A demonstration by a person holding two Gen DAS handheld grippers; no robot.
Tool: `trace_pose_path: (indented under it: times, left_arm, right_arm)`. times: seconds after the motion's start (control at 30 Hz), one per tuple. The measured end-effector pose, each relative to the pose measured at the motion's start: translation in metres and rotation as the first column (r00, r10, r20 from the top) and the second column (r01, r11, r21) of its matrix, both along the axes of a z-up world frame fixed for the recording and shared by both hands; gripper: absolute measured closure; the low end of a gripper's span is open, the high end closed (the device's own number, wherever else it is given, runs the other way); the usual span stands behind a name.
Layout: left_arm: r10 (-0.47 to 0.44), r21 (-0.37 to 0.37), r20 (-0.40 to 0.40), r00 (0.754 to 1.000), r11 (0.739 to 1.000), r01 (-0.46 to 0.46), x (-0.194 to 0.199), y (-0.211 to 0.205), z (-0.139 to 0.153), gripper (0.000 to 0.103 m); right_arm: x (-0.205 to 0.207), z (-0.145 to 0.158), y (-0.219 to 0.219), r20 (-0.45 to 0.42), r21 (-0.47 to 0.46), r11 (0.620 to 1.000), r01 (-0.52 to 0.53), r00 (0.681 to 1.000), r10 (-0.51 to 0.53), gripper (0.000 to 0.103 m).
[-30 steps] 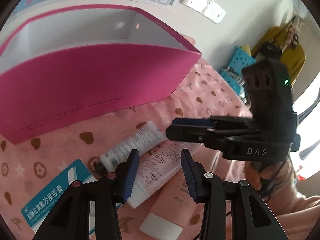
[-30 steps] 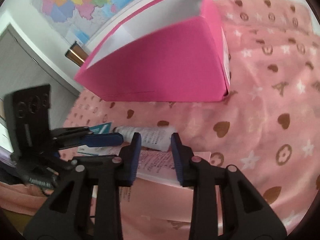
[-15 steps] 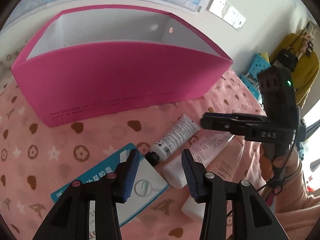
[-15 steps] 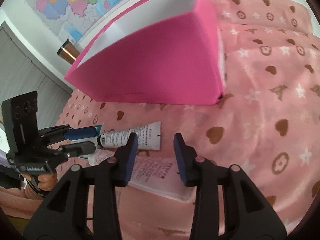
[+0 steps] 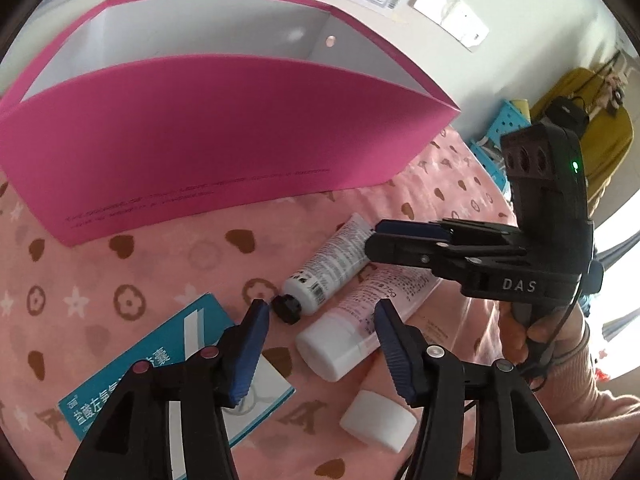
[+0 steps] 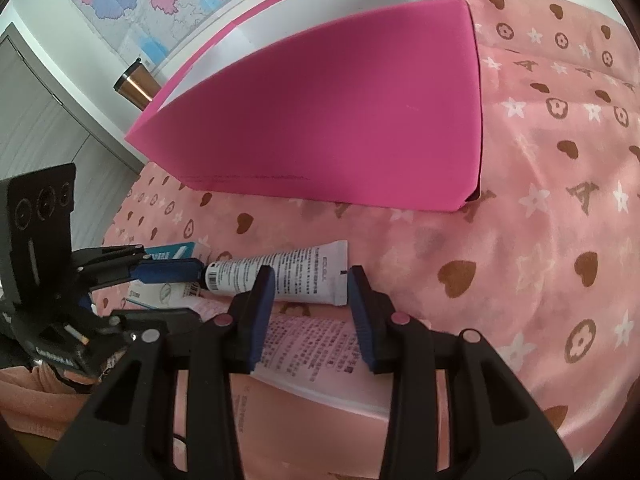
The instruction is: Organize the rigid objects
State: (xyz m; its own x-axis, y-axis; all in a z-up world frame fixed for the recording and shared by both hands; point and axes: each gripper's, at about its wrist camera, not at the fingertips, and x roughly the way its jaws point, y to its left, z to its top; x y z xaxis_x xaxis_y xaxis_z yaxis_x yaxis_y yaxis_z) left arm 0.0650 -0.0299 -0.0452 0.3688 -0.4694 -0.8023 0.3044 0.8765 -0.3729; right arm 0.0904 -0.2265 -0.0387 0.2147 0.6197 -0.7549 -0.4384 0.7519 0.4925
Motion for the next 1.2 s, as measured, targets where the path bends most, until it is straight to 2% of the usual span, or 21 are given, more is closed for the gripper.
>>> trace_pose_path:
  times: [0.17, 0.33, 0.53, 0.93, 1.2]
  left_arm:
    - [-0.005, -0.004, 0.006, 1.000, 1.000, 0.005, -0.001, -0.003, 0.001, 0.054]
    - [0.018, 0.001, 0.003, 1.000, 1.000, -0.018, 0.001, -0.005, 0.002, 0.054]
    - [0.073, -0.006, -0.004, 0.997, 0.997, -0.073, 0.006, -0.005, -0.001, 0.056]
    - [0.088, -0.047, 0.012, 0.996, 0.995, -0.087, 0.004, -0.007, 0.009, 0.056]
    - [0.096, -0.080, 0.078, 0.992, 0.993, -0.090, -0.002, -0.007, 0.034, 0.056]
  right_arm:
    - [0.000, 0.000, 0.000, 0.003, 0.009, 1.000, -0.007, 1.000, 0.007, 0.063]
    - [-0.002, 0.001, 0.003, 0.016, 0.001, 1.000, 0.000, 1.000, 0.000, 0.056]
    - [-0.007, 0.003, 0.001, 0.022, 0.024, 0.999, 0.025, 0.999, -0.025, 0.056]
    - [-0.017, 0.034, -0.009, 0.098, 0.070, 0.995, 0.067, 0.992, -0.074, 0.056]
    - [-0.025, 0.064, -0.012, 0.169, 0.092, 0.993, 0.076, 0.981, -0.091, 0.056]
